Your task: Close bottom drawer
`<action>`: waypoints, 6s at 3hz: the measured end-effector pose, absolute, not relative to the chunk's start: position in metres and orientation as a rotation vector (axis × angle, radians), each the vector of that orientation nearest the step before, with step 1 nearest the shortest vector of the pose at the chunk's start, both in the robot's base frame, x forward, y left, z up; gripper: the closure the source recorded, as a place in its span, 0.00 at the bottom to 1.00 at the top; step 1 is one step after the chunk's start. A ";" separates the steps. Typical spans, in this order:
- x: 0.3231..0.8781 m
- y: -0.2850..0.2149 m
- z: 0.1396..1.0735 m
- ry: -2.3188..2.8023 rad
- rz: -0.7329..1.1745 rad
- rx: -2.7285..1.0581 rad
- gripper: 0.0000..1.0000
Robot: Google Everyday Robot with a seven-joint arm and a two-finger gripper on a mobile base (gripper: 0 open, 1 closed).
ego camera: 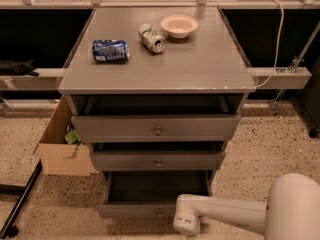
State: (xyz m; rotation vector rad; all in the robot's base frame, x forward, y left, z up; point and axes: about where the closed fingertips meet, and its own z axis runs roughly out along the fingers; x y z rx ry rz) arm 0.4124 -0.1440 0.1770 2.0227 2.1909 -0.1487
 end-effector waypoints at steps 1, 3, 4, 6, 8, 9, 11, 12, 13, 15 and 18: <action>0.412 -0.144 0.177 2.191 -0.149 2.023 0.23; 0.412 -0.144 0.177 2.191 -0.150 2.023 0.70; 0.392 -0.147 0.179 2.184 -0.186 2.017 0.93; 0.393 -0.121 0.174 2.175 -0.381 1.954 1.00; 0.530 -0.020 0.209 2.089 -0.385 1.820 1.00; 0.530 -0.020 0.209 2.089 -0.386 1.820 1.00; 0.499 -0.128 0.200 2.002 -0.505 1.984 1.00; 0.490 -0.151 0.194 1.986 -0.530 2.026 1.00; 0.490 -0.151 0.194 1.986 -0.530 2.026 1.00; 0.470 -0.146 0.175 2.018 -0.595 1.988 1.00; 0.426 -0.178 0.164 2.047 -0.462 2.051 1.00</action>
Offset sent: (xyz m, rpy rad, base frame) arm 0.0000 0.0000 0.0000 0.0000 0.0000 0.0000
